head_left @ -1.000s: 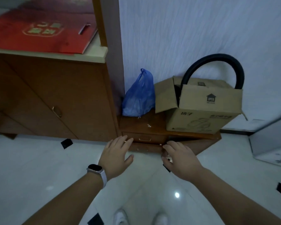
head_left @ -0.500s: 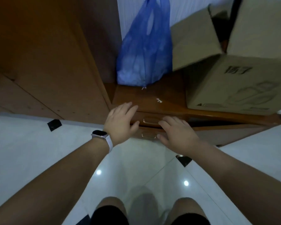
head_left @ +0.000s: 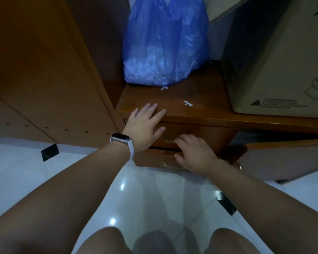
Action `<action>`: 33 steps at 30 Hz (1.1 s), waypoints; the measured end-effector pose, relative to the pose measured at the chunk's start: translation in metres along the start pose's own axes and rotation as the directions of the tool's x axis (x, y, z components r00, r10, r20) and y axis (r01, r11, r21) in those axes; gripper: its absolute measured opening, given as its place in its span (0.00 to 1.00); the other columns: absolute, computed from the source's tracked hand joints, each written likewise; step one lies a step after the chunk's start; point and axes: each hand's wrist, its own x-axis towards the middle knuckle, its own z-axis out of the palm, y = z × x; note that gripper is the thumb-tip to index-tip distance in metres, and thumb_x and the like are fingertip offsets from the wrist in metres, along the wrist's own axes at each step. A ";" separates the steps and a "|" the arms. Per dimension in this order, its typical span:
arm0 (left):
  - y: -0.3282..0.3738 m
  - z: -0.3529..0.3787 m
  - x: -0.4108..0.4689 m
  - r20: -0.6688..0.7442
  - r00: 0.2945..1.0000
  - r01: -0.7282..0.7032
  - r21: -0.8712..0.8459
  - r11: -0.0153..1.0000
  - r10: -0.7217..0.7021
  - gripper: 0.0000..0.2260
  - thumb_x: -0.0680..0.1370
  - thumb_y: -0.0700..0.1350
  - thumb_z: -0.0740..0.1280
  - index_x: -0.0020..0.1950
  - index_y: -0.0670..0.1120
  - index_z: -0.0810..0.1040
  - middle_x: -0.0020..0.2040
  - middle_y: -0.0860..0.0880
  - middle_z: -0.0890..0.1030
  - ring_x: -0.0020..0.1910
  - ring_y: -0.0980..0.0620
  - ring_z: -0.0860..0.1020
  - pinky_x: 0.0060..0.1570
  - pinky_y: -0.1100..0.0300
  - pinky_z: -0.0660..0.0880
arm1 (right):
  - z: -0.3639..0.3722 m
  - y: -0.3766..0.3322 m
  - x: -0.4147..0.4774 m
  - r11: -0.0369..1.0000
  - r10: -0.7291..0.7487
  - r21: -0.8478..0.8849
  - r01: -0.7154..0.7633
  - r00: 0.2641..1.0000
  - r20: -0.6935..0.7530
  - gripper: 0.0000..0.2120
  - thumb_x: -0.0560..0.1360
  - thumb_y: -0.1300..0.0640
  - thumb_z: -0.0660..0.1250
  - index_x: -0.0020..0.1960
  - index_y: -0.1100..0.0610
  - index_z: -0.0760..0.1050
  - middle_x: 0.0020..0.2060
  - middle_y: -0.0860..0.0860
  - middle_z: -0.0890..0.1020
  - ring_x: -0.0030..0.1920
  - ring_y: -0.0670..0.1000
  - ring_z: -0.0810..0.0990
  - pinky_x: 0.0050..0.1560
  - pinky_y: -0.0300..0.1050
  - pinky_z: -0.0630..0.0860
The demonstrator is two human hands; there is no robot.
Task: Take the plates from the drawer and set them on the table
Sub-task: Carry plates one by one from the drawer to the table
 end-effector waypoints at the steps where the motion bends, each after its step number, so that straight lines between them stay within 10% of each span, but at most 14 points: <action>1: -0.002 0.000 0.001 0.002 1.000 0.003 0.002 1.000 -0.003 0.25 0.80 0.58 0.57 0.76 0.56 0.59 0.77 0.48 0.60 0.76 0.47 0.56 0.72 0.45 0.54 | 0.003 0.001 0.005 1.000 0.000 0.008 0.000 1.000 -0.001 0.25 0.78 0.45 0.58 0.72 0.53 0.65 0.69 0.53 0.70 0.68 0.55 0.67 0.69 0.52 0.63; 19: -0.005 -0.005 0.016 -0.061 0.998 0.009 -0.017 1.000 -0.010 0.21 0.76 0.41 0.66 0.69 0.51 0.74 0.67 0.46 0.76 0.68 0.42 0.72 0.60 0.44 0.74 | 0.047 -0.005 0.030 0.993 0.092 0.075 -0.085 0.992 -0.086 0.17 0.75 0.63 0.59 0.63 0.54 0.73 0.53 0.51 0.78 0.53 0.55 0.75 0.57 0.49 0.66; 26: -0.003 0.007 0.006 -0.063 0.998 -0.007 0.016 1.000 0.008 0.26 0.77 0.52 0.64 0.75 0.52 0.64 0.73 0.46 0.68 0.73 0.44 0.62 0.70 0.43 0.58 | 0.067 -0.022 -0.004 0.997 0.069 0.029 -0.065 0.981 -0.184 0.12 0.69 0.55 0.58 0.47 0.52 0.78 0.36 0.48 0.79 0.38 0.54 0.77 0.41 0.49 0.70; 33: -0.003 0.006 0.000 -0.031 0.999 -0.033 0.048 0.998 0.035 0.35 0.75 0.65 0.59 0.77 0.51 0.56 0.76 0.47 0.61 0.76 0.46 0.57 0.73 0.44 0.53 | 0.086 -0.042 -0.042 0.998 0.047 0.051 -0.033 0.947 -0.319 0.15 0.67 0.53 0.62 0.51 0.52 0.79 0.37 0.48 0.79 0.38 0.52 0.76 0.44 0.47 0.66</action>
